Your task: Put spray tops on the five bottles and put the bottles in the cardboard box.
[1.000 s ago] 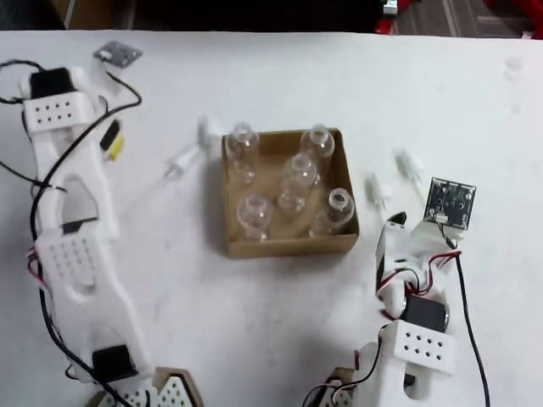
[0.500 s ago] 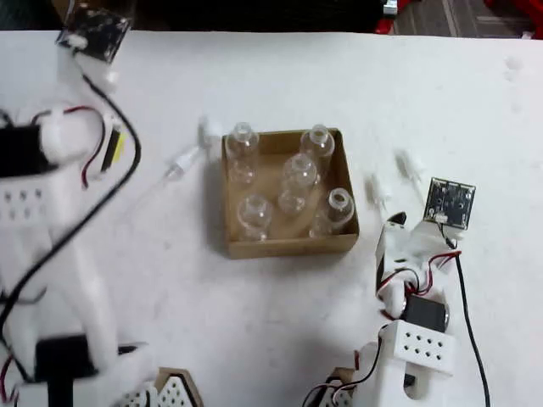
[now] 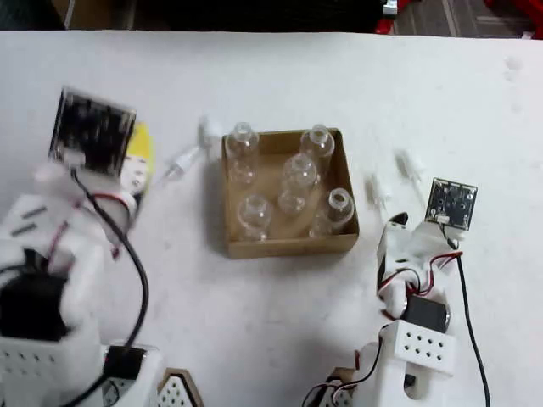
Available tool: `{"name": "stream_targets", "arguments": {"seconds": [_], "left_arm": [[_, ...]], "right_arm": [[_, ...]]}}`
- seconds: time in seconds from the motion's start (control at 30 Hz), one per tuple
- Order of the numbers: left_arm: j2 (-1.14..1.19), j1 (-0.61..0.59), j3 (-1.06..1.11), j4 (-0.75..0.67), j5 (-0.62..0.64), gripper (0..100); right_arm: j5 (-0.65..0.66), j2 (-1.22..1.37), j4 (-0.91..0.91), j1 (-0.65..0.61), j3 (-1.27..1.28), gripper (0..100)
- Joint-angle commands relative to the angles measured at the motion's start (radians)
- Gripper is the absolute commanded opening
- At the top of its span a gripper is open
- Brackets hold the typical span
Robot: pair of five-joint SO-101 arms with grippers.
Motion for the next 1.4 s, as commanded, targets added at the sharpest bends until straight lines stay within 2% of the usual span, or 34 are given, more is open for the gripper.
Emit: {"name": "stream_targets", "arguments": {"seconds": [0.0,0.2,0.3,0.37,0.47,0.57,0.8,0.9,1.0,1.37], "left_arm": [[-0.145,0.110,0.184,-0.284,0.183,2],[-0.133,0.128,0.367,-0.793,0.304,2],[-0.053,0.156,0.419,-1.031,0.301,2],[0.041,0.202,0.411,-1.099,0.238,2],[0.191,0.280,0.342,-1.123,0.140,2],[0.317,0.317,0.224,-1.123,0.114,2],[0.579,0.329,0.037,-1.125,0.034,2],[0.661,0.325,0.014,-1.181,0.021,2],[0.687,0.323,0.023,-1.246,0.023,2],[0.684,0.331,0.049,-1.243,0.031,2]], "right_arm": [[0.008,-0.008,-0.027,0.019,-0.011,22.6],[0.008,-0.008,-0.045,0.021,-0.008,22.6],[0.008,-0.008,-0.047,0.021,-0.008,22.6],[0.008,-0.008,-0.047,0.021,-0.008,22.6],[0.009,-0.008,-0.048,0.021,-0.008,22.6],[0.009,-0.008,-0.059,0.021,-0.006,22.6],[0.011,-0.008,-0.076,0.021,-0.005,22.6],[0.012,-0.008,-0.076,0.021,-0.005,22.6],[0.012,-0.008,-0.076,0.021,-0.005,22.6],[0.012,-0.005,-0.094,0.021,-0.005,22.6]]}}
